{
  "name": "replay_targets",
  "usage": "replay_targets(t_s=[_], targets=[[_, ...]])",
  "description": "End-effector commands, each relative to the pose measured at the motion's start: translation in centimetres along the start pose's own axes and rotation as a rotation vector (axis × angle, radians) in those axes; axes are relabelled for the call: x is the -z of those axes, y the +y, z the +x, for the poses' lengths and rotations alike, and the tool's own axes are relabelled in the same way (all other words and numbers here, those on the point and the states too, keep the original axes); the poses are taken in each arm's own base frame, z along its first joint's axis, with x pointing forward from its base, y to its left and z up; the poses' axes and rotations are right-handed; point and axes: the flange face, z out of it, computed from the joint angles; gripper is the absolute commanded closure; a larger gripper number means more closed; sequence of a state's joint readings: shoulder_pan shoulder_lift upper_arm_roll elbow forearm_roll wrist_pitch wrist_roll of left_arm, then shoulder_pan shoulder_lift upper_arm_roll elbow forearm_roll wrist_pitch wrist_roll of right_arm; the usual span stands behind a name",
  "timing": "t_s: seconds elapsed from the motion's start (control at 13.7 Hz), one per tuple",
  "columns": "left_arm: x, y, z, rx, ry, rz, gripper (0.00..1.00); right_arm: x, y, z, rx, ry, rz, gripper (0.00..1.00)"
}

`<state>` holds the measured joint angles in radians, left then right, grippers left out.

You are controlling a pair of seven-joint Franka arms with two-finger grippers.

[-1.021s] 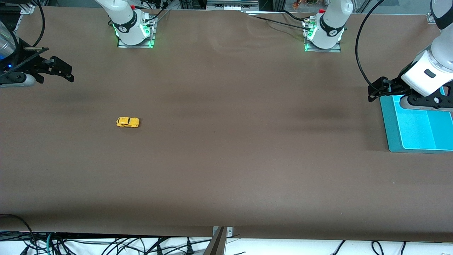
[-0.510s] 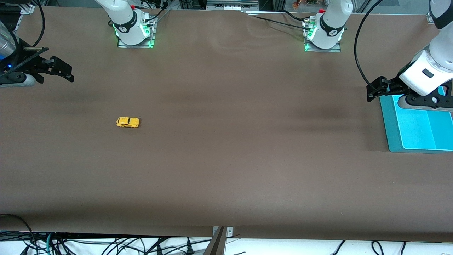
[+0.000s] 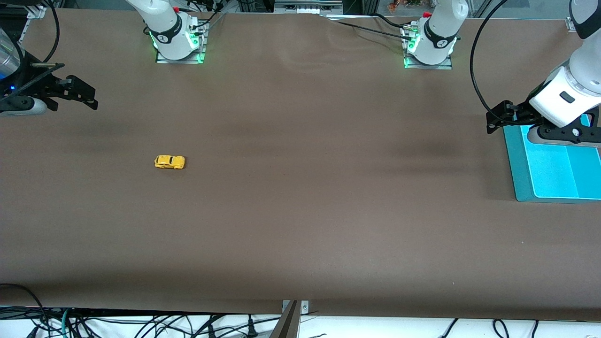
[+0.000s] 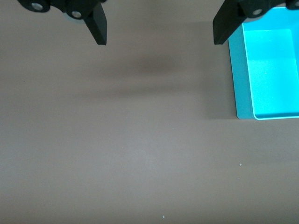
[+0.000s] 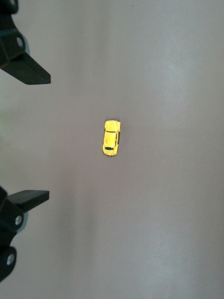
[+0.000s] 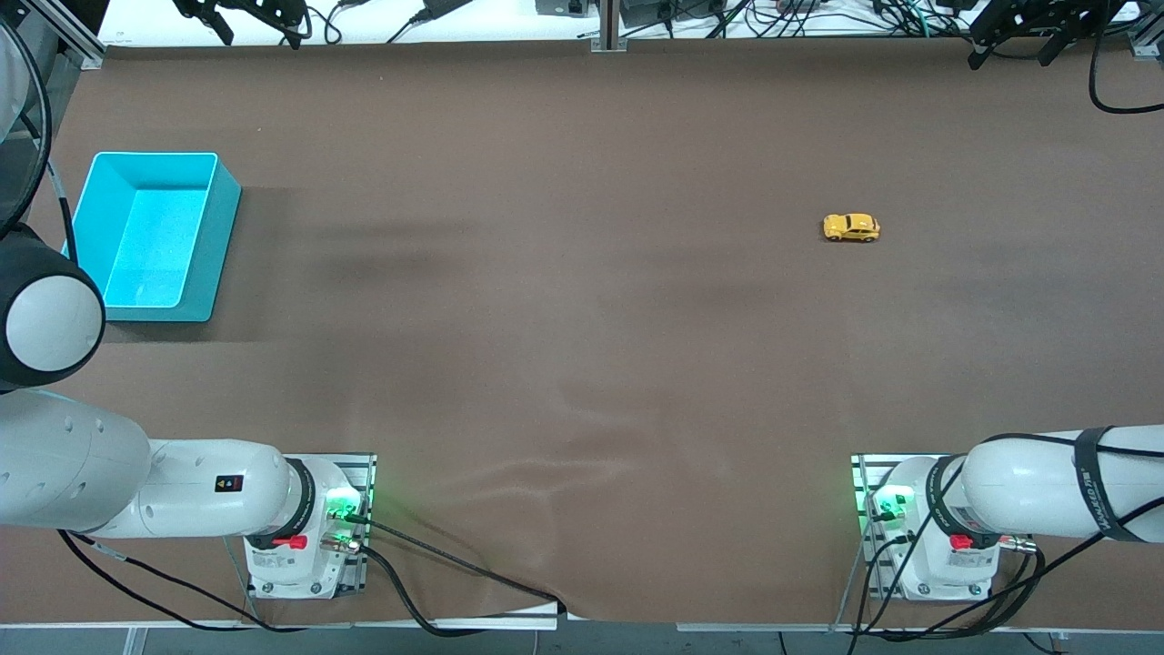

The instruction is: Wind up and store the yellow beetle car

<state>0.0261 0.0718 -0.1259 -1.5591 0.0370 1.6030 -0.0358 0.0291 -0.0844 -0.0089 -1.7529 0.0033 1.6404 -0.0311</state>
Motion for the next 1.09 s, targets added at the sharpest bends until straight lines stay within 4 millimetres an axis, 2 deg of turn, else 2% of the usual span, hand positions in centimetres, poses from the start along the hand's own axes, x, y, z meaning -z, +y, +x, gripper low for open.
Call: replay_targets(t_s=[0.0, 0.22, 0.29, 0.51, 0.66, 0.73, 0.88, 1.02], targets=[[0.6, 0.3, -0.3, 0.007, -0.007, -0.035, 0.0, 0.8, 0.2, 0.2, -0.013, 0.017, -0.018, 0.0], [0.6, 0.3, -0.3, 0.008, -0.009, -0.035, 0.0, -0.3, 0.7, 0.7, -0.021, -0.005, -0.023, 0.0], [0.6, 0.2, -0.3, 0.01, -0.009, -0.035, 0.0, -1.8, 0.5, 1.3, -0.005, -0.041, -0.024, 0.0], [0.2, -0.3, -0.9, 0.015, -0.061, -0.033, 0.0, -6.5, -0.5, 3.3, 0.102, -0.125, -0.017, 0.0], [0.4, -0.3, -0.9, 0.017, -0.058, -0.033, 0.0, -10.0, -2.7, 4.5, 0.175, -0.165, -0.013, 0.0], [0.4, -0.2, -0.9, 0.015, -0.056, -0.032, 0.0, -12.3, -4.3, 4.8, 0.219, -0.188, -0.013, 0.0], [0.4, 0.1, -0.8, 0.011, -0.053, -0.032, 0.0, -16.6, -5.0, 4.9, 0.312, -0.175, -0.007, 0.0], [0.4, 0.1, -0.8, 0.011, -0.053, -0.032, 0.0, -20.6, -6.0, 4.5, 0.504, -0.112, 0.001, 0.0]])
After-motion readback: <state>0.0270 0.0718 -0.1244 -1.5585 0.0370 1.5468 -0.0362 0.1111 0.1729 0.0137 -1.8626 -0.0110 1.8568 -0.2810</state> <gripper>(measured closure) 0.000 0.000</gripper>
